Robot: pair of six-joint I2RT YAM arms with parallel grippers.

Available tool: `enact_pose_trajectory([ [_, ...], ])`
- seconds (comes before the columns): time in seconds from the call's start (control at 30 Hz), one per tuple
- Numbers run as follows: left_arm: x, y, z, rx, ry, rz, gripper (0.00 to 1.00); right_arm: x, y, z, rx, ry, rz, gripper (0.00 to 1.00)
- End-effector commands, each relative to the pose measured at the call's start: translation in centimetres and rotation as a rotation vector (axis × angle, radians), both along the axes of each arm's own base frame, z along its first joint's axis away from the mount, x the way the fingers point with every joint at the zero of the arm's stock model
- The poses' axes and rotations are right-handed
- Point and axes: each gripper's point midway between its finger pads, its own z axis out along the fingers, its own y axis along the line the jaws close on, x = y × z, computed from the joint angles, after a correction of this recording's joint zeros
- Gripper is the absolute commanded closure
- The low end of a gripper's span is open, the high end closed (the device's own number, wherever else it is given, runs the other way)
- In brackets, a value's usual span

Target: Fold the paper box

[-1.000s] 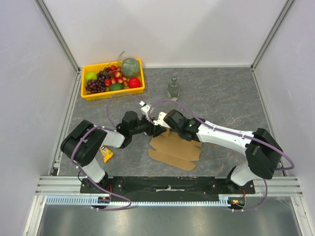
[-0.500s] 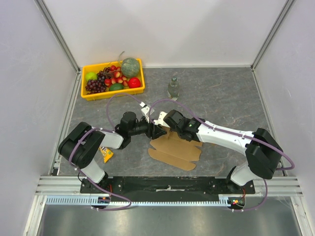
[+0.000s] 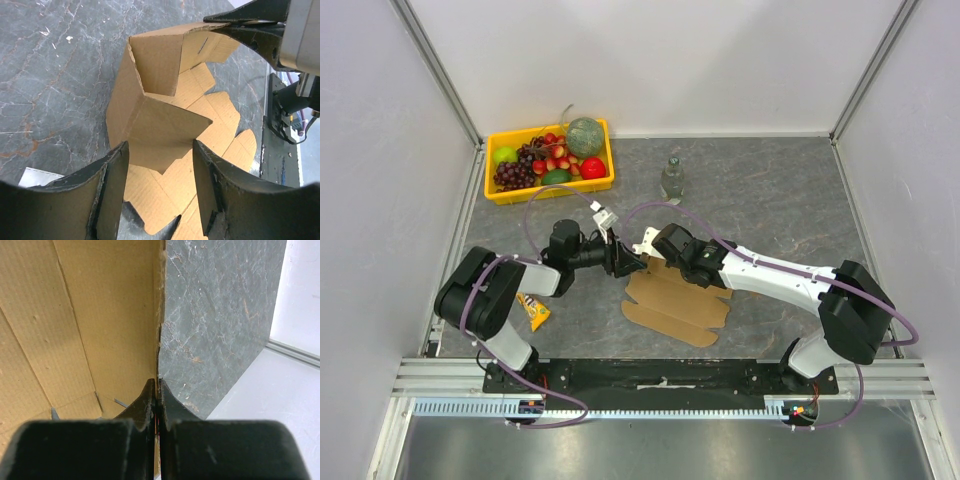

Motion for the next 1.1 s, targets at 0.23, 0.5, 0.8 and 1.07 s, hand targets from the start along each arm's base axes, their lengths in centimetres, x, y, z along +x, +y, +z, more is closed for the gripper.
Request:
enact_pose_trajectory([
  [0.23, 1.0, 0.7, 2.6, -0.132, -0.027, -0.066, 0.41, 0.8, 0.6, 1.3, 0.001, -0.036, 0.004, 0.98],
  [0.5, 2.1, 0.7, 2.2, -0.122, -0.026, -0.05, 0.42, 0.8, 0.3, 1.1, -0.011, -0.061, -0.013, 0.97],
  [0.8, 2.6, 0.8, 1.8, -0.124, -0.013, -0.052, 0.43, 0.5, 0.3, 1.2, -0.05, -0.162, -0.031, 0.97],
  [1.07, 2.9, 0.7, 1.6, -0.127, -0.011, -0.059, 0.43, 0.3, 0.1, 1.1, -0.066, -0.243, -0.052, 0.96],
])
